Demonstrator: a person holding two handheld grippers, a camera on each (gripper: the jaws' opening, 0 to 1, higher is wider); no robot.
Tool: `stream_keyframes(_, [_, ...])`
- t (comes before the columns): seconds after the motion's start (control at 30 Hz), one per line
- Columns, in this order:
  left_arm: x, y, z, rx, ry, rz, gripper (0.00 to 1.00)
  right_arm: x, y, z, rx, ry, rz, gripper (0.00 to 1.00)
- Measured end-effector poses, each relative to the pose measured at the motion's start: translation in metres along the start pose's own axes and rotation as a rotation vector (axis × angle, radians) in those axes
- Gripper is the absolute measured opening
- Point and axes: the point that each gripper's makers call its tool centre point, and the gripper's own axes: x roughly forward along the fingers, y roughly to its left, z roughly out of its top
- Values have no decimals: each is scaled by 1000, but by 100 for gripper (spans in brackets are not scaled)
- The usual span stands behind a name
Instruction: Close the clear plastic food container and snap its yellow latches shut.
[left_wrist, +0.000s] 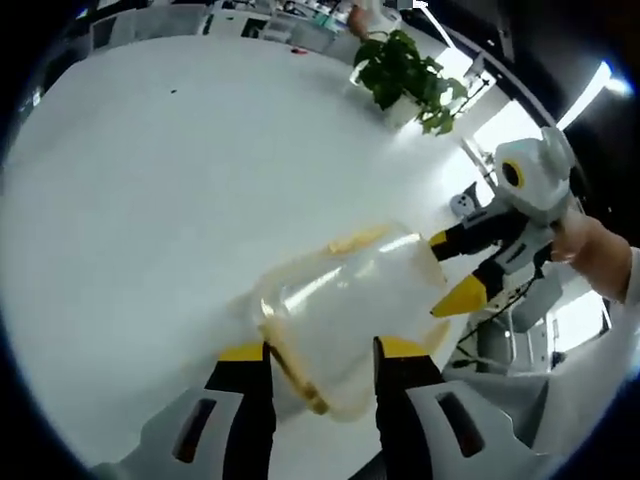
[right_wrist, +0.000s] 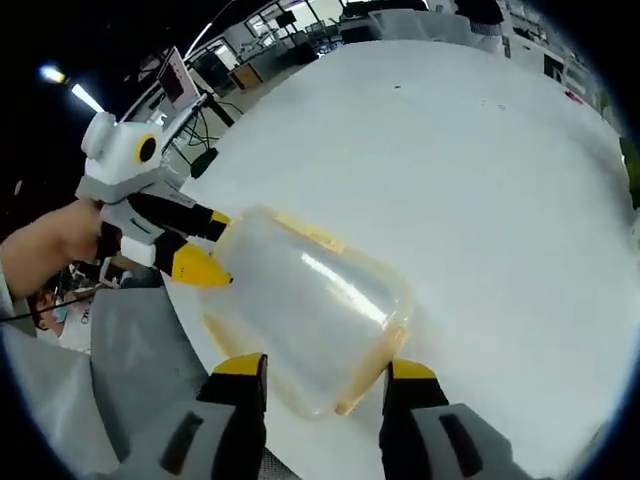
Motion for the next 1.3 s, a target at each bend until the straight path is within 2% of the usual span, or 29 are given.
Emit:
stream_keyframes(0.33, [1, 2, 0, 13, -22, -8, 40, -1, -1, 1, 15, -20, -6, 44])
stream_keyframes(0.43, [1, 1, 0, 60, -20, -13, 41, -3, -2, 3, -60, -45, -22, 45])
stream_keyframes(0.57, [-2, 0, -3, 95, -15, -9, 42, -9, -3, 1, -148, -18, -43, 43])
stream_keyframes(0.7, [-5, 1, -5, 119, -1, 0, 44, -16, -7, 3, -192, -12, -66, 38])
stream_keyframes(0.73, [-7, 7, -3, 183, -11, 29, 43, -17, -7, 4, -197, -14, -62, 38])
stream_keyframes(0.83, [-11, 5, -4, 211, 12, 31, 43, -19, -8, 6, -201, -19, -57, 39])
stream_keyframes(0.9, [-14, 8, -4, 256, 27, 46, 42, -21, -7, 9, -213, -25, -56, 38])
stream_keyframes(1.03, [-18, 7, -2, 310, 31, 54, 42, -28, -6, 18, -251, -46, -71, 37])
stream_keyframes(1.07, [-20, 7, 1, 346, 20, 65, 42, -29, -6, 21, -260, -50, -70, 36])
stream_keyframes(1.1, [-23, 8, 5, 389, 12, 80, 41, -31, -4, 25, -282, -61, -72, 34])
stream_keyframes(1.17, [-27, 4, 11, 464, -1, 92, 41, -34, -2, 30, -385, -66, -77, 31])
stream_keyframes(1.27, [-28, -9, 16, 576, -8, 66, 40, -34, 6, 36, -497, -81, -75, 28])
stream_keyframes(1.3, [-28, -13, 19, 604, -19, 55, 39, -33, 13, 40, -570, -99, -58, 27])
